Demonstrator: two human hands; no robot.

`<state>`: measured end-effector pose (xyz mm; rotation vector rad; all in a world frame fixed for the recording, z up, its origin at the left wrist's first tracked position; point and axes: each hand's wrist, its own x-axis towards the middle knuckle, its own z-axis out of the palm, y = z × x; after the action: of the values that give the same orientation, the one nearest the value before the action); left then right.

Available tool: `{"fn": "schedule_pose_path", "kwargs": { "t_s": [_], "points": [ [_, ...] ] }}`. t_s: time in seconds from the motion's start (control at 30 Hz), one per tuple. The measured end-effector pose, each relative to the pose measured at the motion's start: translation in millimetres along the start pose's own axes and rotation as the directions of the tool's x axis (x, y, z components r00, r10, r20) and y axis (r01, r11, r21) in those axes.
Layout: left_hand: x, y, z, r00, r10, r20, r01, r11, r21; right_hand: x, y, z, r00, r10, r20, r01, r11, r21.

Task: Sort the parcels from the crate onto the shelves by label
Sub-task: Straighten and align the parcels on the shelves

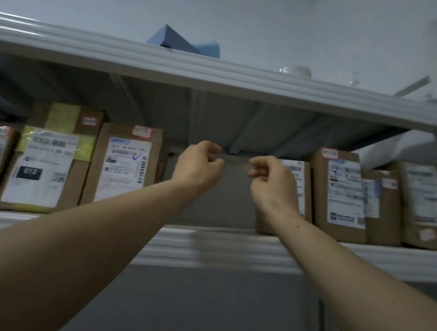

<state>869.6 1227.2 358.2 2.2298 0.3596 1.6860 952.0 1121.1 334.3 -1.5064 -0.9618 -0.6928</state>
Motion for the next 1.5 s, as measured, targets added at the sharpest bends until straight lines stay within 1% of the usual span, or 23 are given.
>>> {"fn": "schedule_pose_path", "kwargs": {
  "t_s": [0.07, 0.13, 0.2, 0.23, 0.3, 0.37, 0.43, 0.5, 0.57, 0.67, 0.73, 0.77, 0.83, 0.9, 0.97, 1.03, 1.07, 1.17, 1.23, 1.33, 1.4, 1.47, 1.5],
  "points": [
    [-1, 17, 25, 0.993, 0.041, 0.112, -0.046, 0.998, 0.036, 4, 18, -26, 0.999, -0.010, -0.051, 0.011, 1.000, 0.010],
    [-1, 36, 47, 0.963, 0.152, 0.223, -0.188, 0.970, 0.154, 9, 36, -49, 0.997, -0.016, -0.078, 0.017, 1.000, 0.012],
    [1, 57, 67, 0.910, 0.241, 0.337, -0.337, 0.904, 0.264, 12, 53, -69, 0.997, -0.006, -0.077, 0.007, 1.000, 0.010],
    [3, 67, 77, 0.892, 0.244, 0.381, -0.365, 0.886, 0.287, 14, 61, -78, 0.998, 0.001, -0.067, 0.000, 1.000, 0.016],
    [6, 81, 93, 0.880, 0.193, 0.434, -0.353, 0.877, 0.325, 16, 75, -93, 1.000, 0.000, -0.031, 0.001, 1.000, 0.021],
    [11, 86, 102, 0.889, 0.147, 0.433, -0.327, 0.867, 0.376, 17, 85, -102, 0.999, -0.008, 0.039, 0.007, 1.000, 0.018],
    [13, 87, 102, 0.907, 0.108, 0.407, -0.290, 0.861, 0.418, 18, 89, -103, 0.990, 0.020, 0.140, -0.019, 1.000, -0.003],
    [13, 87, 97, 0.927, 0.074, 0.367, -0.240, 0.869, 0.432, 16, 91, -100, 0.970, 0.043, 0.238, -0.027, 0.997, -0.069],
    [12, 87, 90, 0.944, 0.047, 0.326, -0.190, 0.886, 0.423, 11, 90, -94, 0.946, 0.032, 0.322, 0.022, 0.986, -0.164],
    [8, 84, 78, 0.959, 0.018, 0.284, -0.137, 0.904, 0.405, 5, 83, -83, 0.918, 0.040, 0.394, 0.068, 0.965, -0.255],
    [8, 81, 69, 0.958, 0.010, 0.285, -0.134, 0.898, 0.418, 8, 76, -76, 0.906, 0.082, 0.416, 0.022, 0.971, -0.240],
    [9, 80, 64, 0.956, 0.008, 0.295, -0.140, 0.892, 0.430, 10, 70, -72, 0.891, 0.122, 0.438, -0.031, 0.977, -0.209],
    [11, 77, 54, 0.947, -0.016, 0.320, -0.143, 0.873, 0.467, 11, 59, -60, 0.839, 0.181, 0.514, -0.117, 0.981, -0.155],
    [13, 74, 41, 0.941, -0.058, 0.335, -0.135, 0.842, 0.523, 8, 47, -47, 0.797, 0.181, 0.576, -0.108, 0.981, -0.160],
    [14, 69, 25, 0.937, -0.082, 0.339, -0.140, 0.801, 0.582, 5, 38, -34, 0.785, 0.150, 0.601, -0.103, 0.988, -0.113],
    [13, 62, 9, 0.936, -0.089, 0.340, -0.158, 0.757, 0.634, 3, 30, -21, 0.748, 0.159, 0.644, -0.167, 0.985, -0.050],
    [12, 58, 2, 0.938, -0.086, 0.335, -0.165, 0.740, 0.652, 1, 26, -15, 0.743, 0.154, 0.652, -0.177, 0.984, -0.031],
    [13, 43, -14, 0.952, -0.062, 0.300, -0.179, 0.681, 0.710, -5, 17, 6, 0.769, 0.123, 0.627, -0.115, 0.992, -0.054],
    [14, 32, -24, 0.952, -0.066, 0.298, -0.191, 0.633, 0.750, -8, 10, 19, 0.761, 0.115, 0.638, -0.111, 0.993, -0.046],
    [16, 21, -35, 0.942, -0.075, 0.328, -0.231, 0.564, 0.793, -11, -1, 30, 0.751, 0.087, 0.655, -0.047, 0.996, -0.077],
    [16, 16, -39, 0.933, -0.063, 0.354, -0.280, 0.492, 0.824, -13, -8, 34, 0.749, 0.074, 0.659, -0.012, 0.995, -0.098],
    [19, 9, -40, 0.926, -0.044, 0.374, -0.327, 0.402, 0.855, -15, -11, 37, 0.740, 0.081, 0.667, -0.003, 0.993, -0.118],
    [21, 5, -41, 0.923, -0.027, 0.384, -0.347, 0.373, 0.860, -15, -13, 38, 0.737, 0.086, 0.671, -0.006, 0.993, -0.121]
  ]
}}
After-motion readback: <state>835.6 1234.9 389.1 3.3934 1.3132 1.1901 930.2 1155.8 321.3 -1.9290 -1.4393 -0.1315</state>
